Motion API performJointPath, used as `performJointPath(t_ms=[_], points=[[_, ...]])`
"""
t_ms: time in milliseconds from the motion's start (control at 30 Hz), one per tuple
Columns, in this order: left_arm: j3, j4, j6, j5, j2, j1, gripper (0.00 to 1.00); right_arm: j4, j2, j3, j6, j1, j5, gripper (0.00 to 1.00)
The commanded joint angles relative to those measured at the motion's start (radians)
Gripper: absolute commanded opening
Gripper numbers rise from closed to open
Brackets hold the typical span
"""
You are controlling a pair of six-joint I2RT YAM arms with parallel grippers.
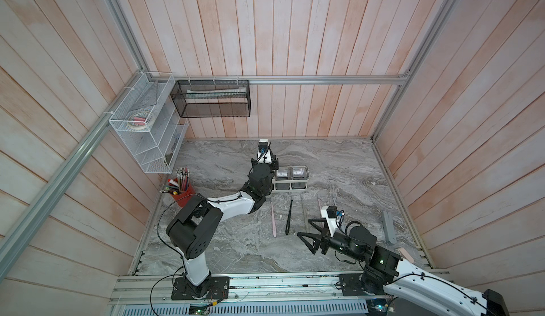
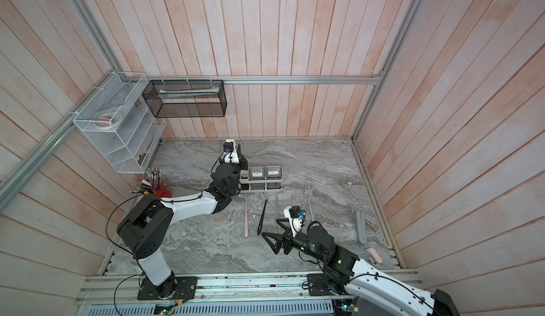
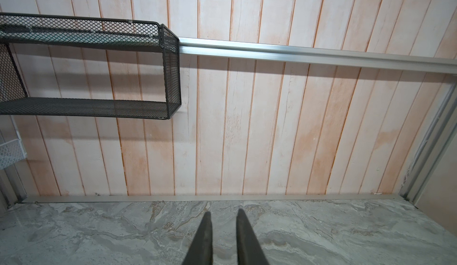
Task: Place the toothbrush into the toothbrush holder
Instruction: Place the toothbrush in the toothbrush holder.
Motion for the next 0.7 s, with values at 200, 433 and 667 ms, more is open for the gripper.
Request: performJointPath(t_ms=[200, 433, 667], points=[[-0.022, 0.018, 0.013, -0.029, 0.037, -0.007, 0.24, 0.022, -0.014, -0.016, 0.015, -0.004, -0.015, 0.98], [-0.003, 0.020, 0.025, -0.029, 0.029, -0.007, 0.26, 0.024, -0.014, -0.018, 0.018, -0.004, -0.014, 0.98], [0.037, -0.018, 0.067, -0.012, -0.014, -0.006, 0.27, 0.033, -0.010, -0.014, 0.023, -0.004, -0.008, 0.98]])
